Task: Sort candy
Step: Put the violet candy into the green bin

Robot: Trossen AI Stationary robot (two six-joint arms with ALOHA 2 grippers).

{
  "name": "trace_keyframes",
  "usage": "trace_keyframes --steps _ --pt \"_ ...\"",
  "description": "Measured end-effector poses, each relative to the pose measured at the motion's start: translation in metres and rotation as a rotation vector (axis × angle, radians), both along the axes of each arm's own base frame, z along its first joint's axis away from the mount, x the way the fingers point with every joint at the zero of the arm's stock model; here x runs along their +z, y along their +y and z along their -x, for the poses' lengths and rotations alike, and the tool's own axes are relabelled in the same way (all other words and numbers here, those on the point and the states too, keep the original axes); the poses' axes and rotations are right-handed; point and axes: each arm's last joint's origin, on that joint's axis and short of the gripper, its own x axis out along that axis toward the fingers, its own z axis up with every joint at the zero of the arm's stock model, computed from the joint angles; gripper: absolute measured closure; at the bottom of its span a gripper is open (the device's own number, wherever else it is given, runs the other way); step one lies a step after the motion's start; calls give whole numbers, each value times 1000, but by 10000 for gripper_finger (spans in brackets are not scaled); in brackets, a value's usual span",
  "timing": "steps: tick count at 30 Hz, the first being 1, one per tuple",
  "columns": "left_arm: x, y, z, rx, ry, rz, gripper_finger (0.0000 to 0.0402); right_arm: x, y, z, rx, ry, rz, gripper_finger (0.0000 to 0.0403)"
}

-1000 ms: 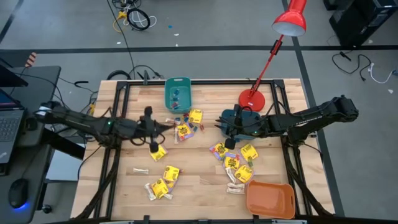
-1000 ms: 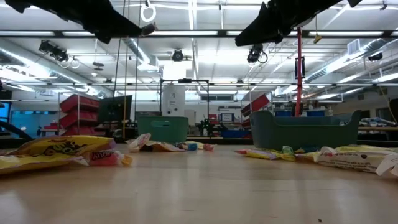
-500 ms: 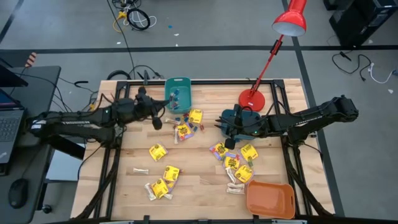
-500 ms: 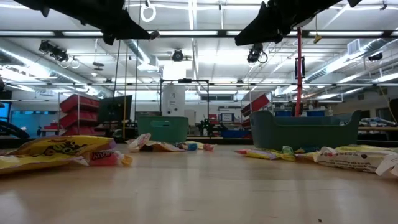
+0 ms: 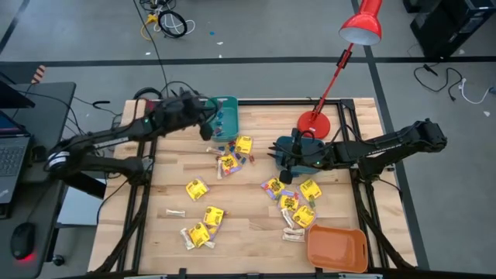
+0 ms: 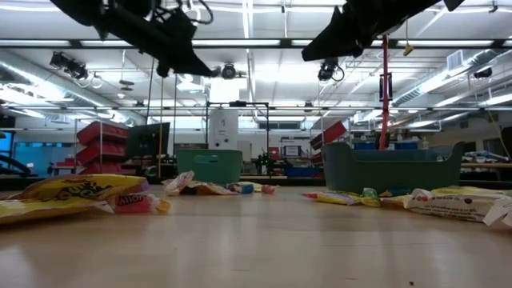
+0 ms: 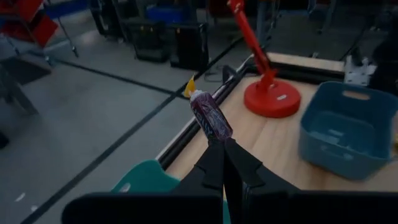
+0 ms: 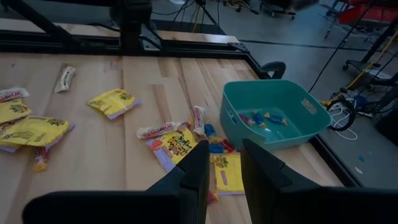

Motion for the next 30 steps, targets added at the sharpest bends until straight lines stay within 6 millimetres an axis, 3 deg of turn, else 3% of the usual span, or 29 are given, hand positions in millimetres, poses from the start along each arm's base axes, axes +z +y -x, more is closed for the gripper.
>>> trace_keyframes --steps 8,14,20,30 --pt "-18 49 -15 35 126 125 401 -1 0 0 -3 7 -5 325" --pt "-34 73 -21 77 248 193 401 -1 0 1 -3 11 -5 325" --pt "-45 83 -22 99 318 250 401 -1 0 1 -3 12 -4 325" --pt "-75 80 -20 75 495 404 401 -1 0 1 -3 13 -4 325"
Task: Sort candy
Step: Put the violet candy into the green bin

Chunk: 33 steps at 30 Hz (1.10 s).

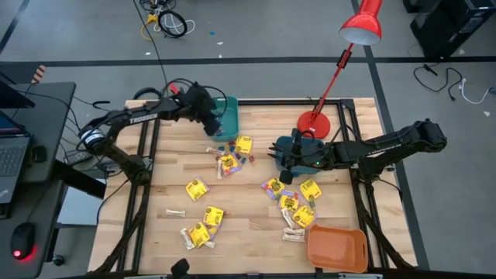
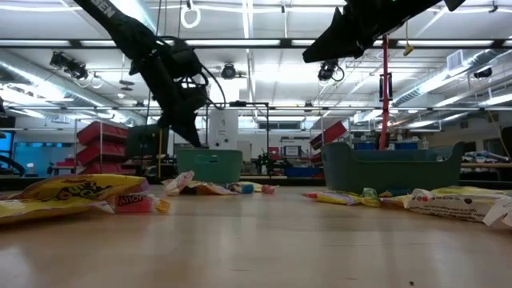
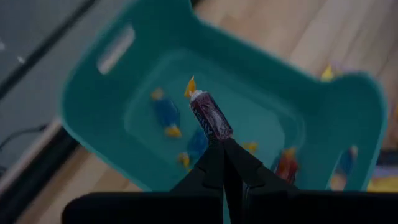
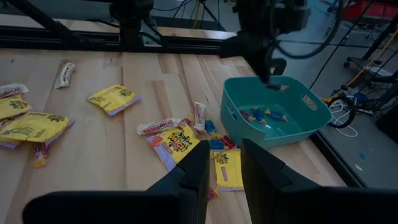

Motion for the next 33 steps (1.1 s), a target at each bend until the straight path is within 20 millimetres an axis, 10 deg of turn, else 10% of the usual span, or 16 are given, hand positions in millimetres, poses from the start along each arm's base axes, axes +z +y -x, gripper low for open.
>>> trace_keyframes --steps 33 --pt "-12 1 -1 19 68 25 362 0 0 0 0 -1 -1 325"
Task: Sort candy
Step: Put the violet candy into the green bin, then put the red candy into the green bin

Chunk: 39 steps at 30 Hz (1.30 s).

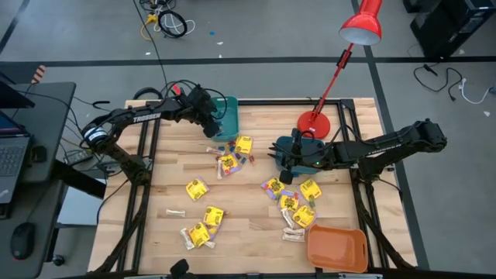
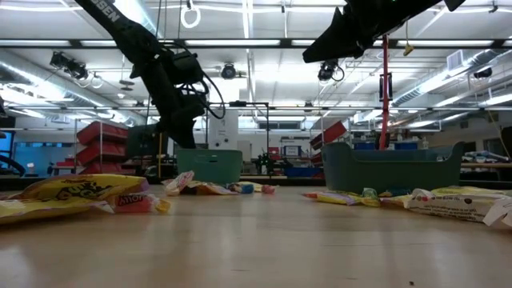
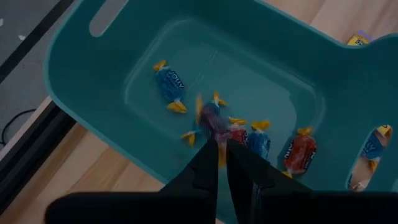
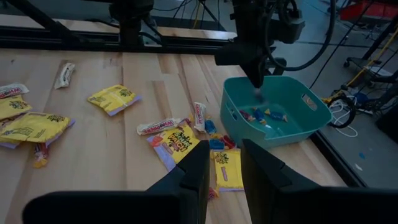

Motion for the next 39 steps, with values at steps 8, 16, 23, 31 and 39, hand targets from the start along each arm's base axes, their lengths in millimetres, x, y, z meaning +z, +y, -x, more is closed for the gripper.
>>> trace_keyframes --steps 8,16,23,31,39 --pt "0 0 0 2 -6 -3 332 0 0 0 0 0 0 325" --pt "32 -1 -2 -41 -77 -46 331 1 -1 -1 -6 -15 -6 325" --pt "81 -19 3 -171 -282 -64 332 5 -2 -2 -11 -62 -10 325" --pt "108 -69 7 -347 -387 -83 332 9 -2 -4 -10 -102 -5 325" --pt "96 -115 5 -457 -332 35 332 17 2 -6 45 -173 21 325"
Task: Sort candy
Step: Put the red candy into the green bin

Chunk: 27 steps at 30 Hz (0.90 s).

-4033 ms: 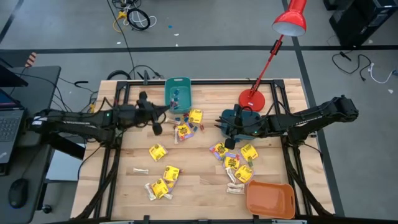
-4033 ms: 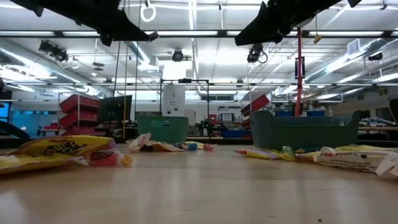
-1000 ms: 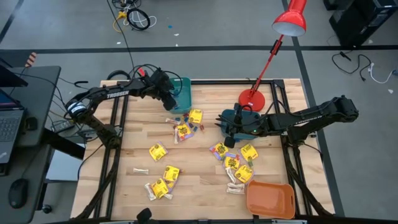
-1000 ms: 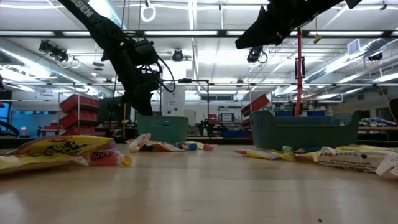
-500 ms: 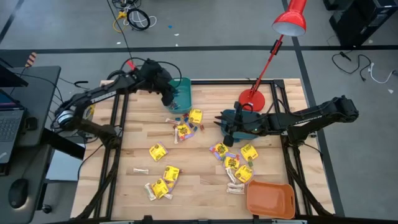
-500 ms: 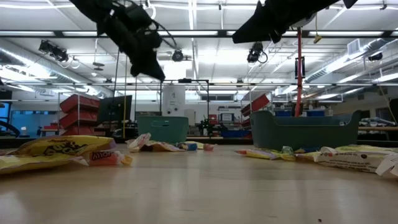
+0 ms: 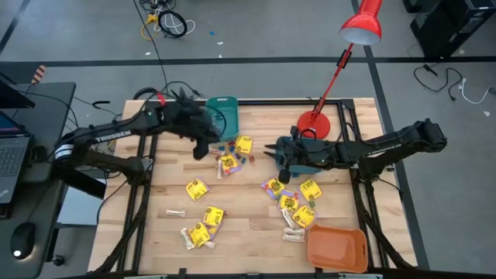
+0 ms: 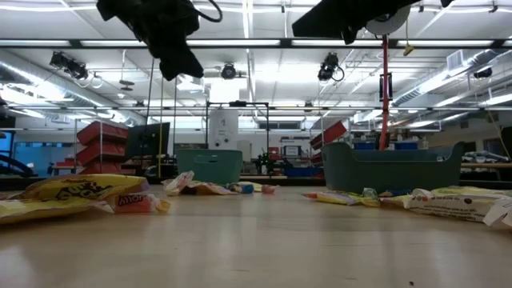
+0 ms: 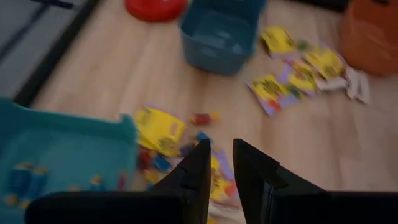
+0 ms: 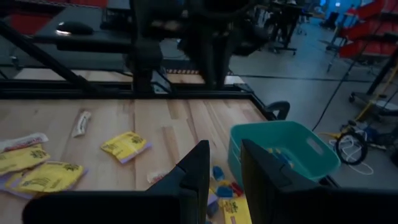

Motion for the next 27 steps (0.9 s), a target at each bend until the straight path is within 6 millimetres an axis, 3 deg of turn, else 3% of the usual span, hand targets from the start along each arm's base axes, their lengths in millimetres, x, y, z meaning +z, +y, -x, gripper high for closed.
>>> trace_keyframes --steps 7,18,27 --pt "-27 -28 -2 -57 111 21 332 5 4 -1 44 -46 7 325" --pt "-68 -56 5 -20 250 58 332 9 8 -1 73 -77 36 325" --pt "-67 -77 2 -20 210 96 332 11 13 -23 172 -129 96 325"
